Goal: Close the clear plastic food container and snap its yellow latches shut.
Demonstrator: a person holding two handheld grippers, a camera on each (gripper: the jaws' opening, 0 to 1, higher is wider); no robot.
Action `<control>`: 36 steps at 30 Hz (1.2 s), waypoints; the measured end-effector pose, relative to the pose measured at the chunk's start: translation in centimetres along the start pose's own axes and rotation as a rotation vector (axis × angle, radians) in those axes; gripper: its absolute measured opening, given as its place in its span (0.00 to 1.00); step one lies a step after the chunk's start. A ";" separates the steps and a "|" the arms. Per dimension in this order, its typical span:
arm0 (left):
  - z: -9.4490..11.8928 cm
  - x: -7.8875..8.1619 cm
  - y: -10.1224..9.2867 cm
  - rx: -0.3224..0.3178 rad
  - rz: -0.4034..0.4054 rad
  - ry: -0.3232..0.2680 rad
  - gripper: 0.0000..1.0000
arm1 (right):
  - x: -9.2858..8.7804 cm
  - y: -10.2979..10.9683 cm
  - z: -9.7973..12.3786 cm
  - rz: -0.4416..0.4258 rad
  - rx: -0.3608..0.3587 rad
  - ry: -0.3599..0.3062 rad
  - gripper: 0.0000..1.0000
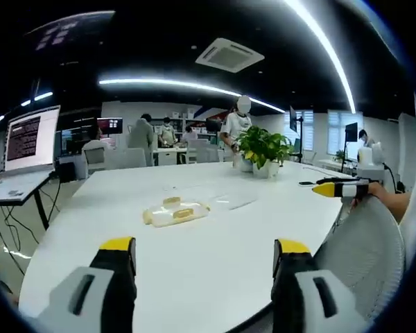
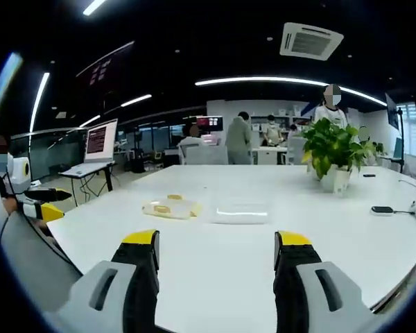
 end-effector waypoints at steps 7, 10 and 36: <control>0.1 0.0 0.2 0.017 -0.013 -0.007 0.77 | 0.0 -0.2 0.1 -0.001 -0.002 -0.010 0.66; 0.2 0.0 0.3 0.029 -0.009 -0.008 0.77 | 0.0 -0.1 0.1 -0.001 0.002 -0.011 0.65; 0.3 -1.5 0.7 0.078 -0.038 0.120 0.74 | -0.8 0.1 0.0 0.028 0.049 0.040 0.63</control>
Point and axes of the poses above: the point that each gripper's makers call its tool centre point, and the gripper's own axes: z roughly backward along the fingers, y roughly to its left, x roughly out of its top, the point moved 3 cm from there along z, roughly backward along the fingers, and after that the axes turned 11 degrees about -y, right-handed, at the moved point
